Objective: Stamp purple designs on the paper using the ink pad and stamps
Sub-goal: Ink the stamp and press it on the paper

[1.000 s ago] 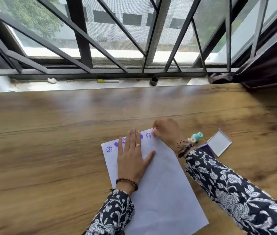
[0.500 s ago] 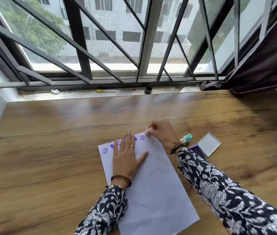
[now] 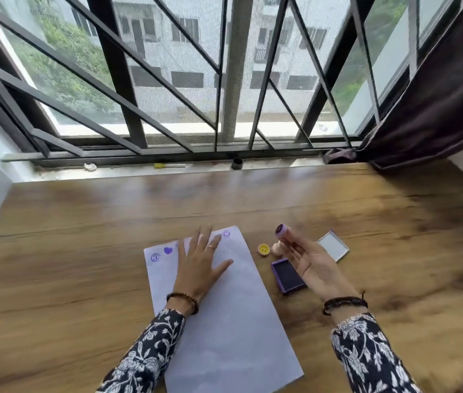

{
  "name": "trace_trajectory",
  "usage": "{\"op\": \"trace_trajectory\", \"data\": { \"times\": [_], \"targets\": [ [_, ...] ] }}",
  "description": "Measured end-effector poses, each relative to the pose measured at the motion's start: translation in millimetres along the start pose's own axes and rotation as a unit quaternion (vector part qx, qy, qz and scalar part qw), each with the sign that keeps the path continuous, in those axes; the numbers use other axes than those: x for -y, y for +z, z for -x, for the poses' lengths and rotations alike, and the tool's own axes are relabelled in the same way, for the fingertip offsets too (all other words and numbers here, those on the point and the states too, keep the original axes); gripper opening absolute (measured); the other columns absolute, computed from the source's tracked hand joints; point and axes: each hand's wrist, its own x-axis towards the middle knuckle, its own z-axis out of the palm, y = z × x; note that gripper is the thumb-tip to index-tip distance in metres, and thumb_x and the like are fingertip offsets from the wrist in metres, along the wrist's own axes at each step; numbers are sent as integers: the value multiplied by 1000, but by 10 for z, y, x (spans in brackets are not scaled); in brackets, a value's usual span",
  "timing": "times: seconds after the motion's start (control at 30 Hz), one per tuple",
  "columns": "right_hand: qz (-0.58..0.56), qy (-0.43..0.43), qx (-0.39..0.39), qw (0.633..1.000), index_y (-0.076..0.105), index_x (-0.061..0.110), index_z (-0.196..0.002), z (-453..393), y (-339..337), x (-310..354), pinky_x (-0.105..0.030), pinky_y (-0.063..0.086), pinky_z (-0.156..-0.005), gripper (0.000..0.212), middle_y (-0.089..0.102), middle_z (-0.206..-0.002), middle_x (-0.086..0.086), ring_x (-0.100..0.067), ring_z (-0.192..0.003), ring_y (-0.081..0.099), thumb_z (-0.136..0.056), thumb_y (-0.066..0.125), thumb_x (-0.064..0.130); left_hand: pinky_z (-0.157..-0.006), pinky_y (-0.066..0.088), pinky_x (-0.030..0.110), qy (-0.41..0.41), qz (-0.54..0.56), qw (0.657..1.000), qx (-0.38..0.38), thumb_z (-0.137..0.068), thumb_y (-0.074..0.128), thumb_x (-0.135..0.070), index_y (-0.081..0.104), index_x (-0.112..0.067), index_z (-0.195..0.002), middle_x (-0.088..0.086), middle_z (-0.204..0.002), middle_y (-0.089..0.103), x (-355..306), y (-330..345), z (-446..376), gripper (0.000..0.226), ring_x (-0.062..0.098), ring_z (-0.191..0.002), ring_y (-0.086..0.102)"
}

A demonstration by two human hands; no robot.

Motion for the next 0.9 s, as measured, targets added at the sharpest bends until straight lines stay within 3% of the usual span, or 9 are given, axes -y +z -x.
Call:
{"op": "trace_trajectory", "data": {
  "times": [0.17, 0.4, 0.53, 0.57, 0.63, 0.67, 0.73, 0.8, 0.9],
  "targets": [
    [-12, 0, 5, 1000, 76, 7, -63, 65, -232, 28, -13, 55, -54, 17, 74, -66, -2, -8, -61, 70, -74, 63, 12, -108, 24, 34, 110, -1, 994, -18, -90, 50, -36, 47, -21, -128, 5, -137, 47, -534, 51, -199, 41, 21, -130, 37],
    [-53, 27, 3, 998, 77, 7, -71, 45, -528, 26, -14, 57, -56, 13, 77, -75, -3, -6, -65, 70, -64, 68, 12, -92, 35, 37, 88, -27, 995, 39, -86, 54, -26, 57, -17, -115, 9, -116, 55, -826, 146, -370, 30, 25, -111, 47],
    [-1, -8, 16, 1000, 76, 8, -78, 50, -606, 9, -15, 57, -61, 14, 76, -77, -2, -7, -68, 70, -68, 68, 13, -78, 48, 28, 15, 182, 983, -30, -78, 67, -14, 68, -10, -95, 8, -94, 65, -874, 127, -280, 17, 23, -88, 59],
    [20, -23, 22, 999, 76, 9, -82, 52, -610, 9, -15, 57, -64, 14, 77, -79, -2, -8, -72, 71, -71, 68, 11, -71, 49, 19, -38, 287, 956, -39, -76, 70, -14, 70, -13, -90, 3, -88, 68, -904, 109, -236, 13, 19, -84, 61],
    [77, -62, 37, 994, 73, 9, -91, 64, -585, 35, -15, 57, -70, 14, 77, -85, -3, -10, -81, 71, -78, 67, 10, -66, 48, 12, -131, 510, 850, 4, -77, 69, -12, 72, -19, -85, -4, -84, 71, -975, 67, -154, 11, 12, -83, 63],
    [117, -86, 43, 988, 72, 10, -92, 70, -560, 60, -14, 56, -71, 14, 77, -85, -1, -9, -83, 70, -79, 67, 10, -67, 48, 13, -157, 585, 795, 35, -80, 65, -11, 72, -19, -85, -7, -82, 73, -994, 62, -124, 12, 11, -82, 64],
    [207, -137, 57, 967, 72, 15, -91, 79, -489, 121, -10, 52, -69, 14, 77, -81, 4, -5, -82, 70, -79, 68, 9, -64, 50, 13, -171, 662, 726, 71, -84, 57, -9, 69, -17, -89, -9, -78, 75, -1022, 27, -79, 15, 6, -78, 68],
    [277, -177, 62, 942, 72, 22, -88, 85, -416, 177, -7, 49, -67, 19, 76, -80, 7, -2, -80, 69, -76, 71, 7, -62, 52, 11, -165, 698, 692, 82, -86, 53, -7, 67, -13, -94, -6, -78, 76, -1061, -42, -48, 17, 4, -76, 69],
    [357, -234, 73, 902, 70, 29, -82, 94, -319, 236, -7, 50, -66, 25, 75, -83, 7, 0, -79, 69, -73, 75, 7, -65, 53, 11, -155, 705, 687, 87, -87, 52, -7, 65, -11, -95, -4, -75, 76, -1104, -134, -26, 16, 4, -73, 69]
  ]
}}
